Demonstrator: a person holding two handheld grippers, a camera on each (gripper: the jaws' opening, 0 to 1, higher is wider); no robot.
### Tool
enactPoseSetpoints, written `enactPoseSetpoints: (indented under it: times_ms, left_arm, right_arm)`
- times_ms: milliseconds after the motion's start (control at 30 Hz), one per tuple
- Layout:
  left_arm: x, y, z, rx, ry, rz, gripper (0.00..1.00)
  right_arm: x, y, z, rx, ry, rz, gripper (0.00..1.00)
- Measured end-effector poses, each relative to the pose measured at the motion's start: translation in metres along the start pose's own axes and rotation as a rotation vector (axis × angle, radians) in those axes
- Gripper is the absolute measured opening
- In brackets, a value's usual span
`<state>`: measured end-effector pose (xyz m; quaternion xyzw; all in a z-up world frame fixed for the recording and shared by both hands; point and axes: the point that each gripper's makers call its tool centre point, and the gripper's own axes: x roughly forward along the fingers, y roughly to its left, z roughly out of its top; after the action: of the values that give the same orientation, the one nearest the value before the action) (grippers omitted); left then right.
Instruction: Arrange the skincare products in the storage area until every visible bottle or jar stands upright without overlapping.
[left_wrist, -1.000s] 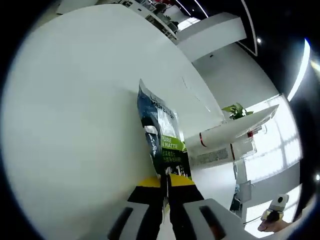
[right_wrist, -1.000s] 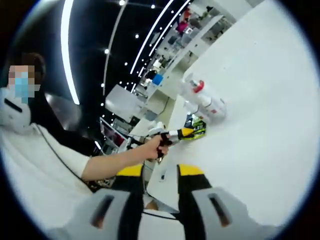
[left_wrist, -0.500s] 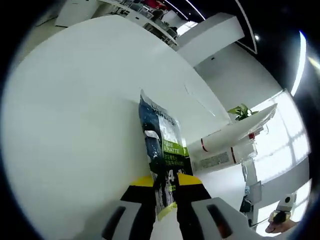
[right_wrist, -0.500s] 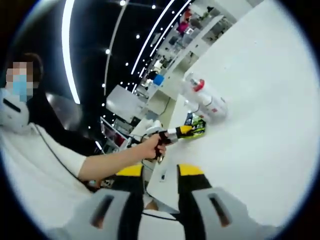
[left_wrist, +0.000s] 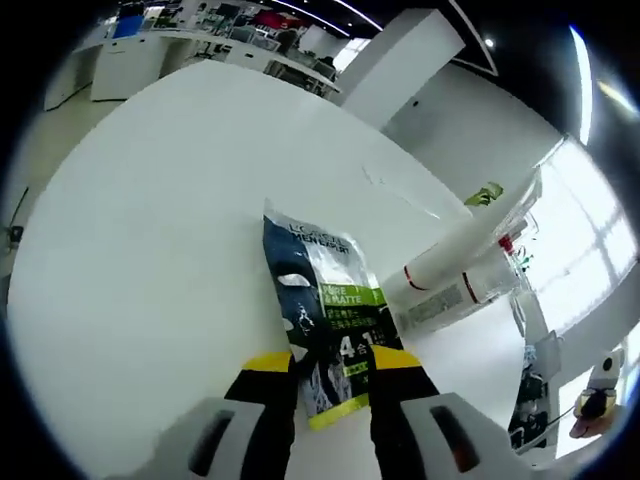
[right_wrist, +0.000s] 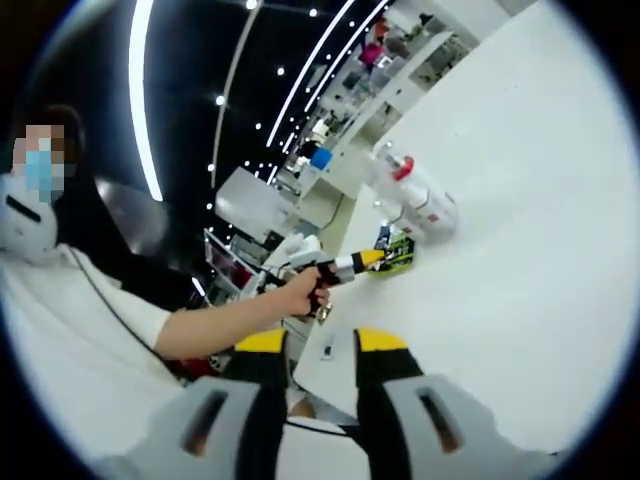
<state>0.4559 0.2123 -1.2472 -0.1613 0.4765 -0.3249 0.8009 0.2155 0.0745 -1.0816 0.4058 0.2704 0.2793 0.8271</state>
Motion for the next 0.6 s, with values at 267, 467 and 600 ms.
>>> enactPoseSetpoints:
  times_ms: [267,467,600]
  left_arm:
    - [-0.016,0.008,0.004,0.084,-0.074,0.034,0.59]
    - [-0.034,-0.007,0.018,0.027,-0.219,-0.023,0.63]
    - [-0.092,-0.031,-0.002,0.047,-0.377,-0.007,0.67]
  right_arm:
    - [0.010,0.006,-0.009,-0.028,0.024,0.019,0.24]
    - [0.020,0.010,-0.011,-0.041,0.041,0.044,0.27]
    - [0.057,0.016,-0.023,-0.101,0.137,0.109,0.29]
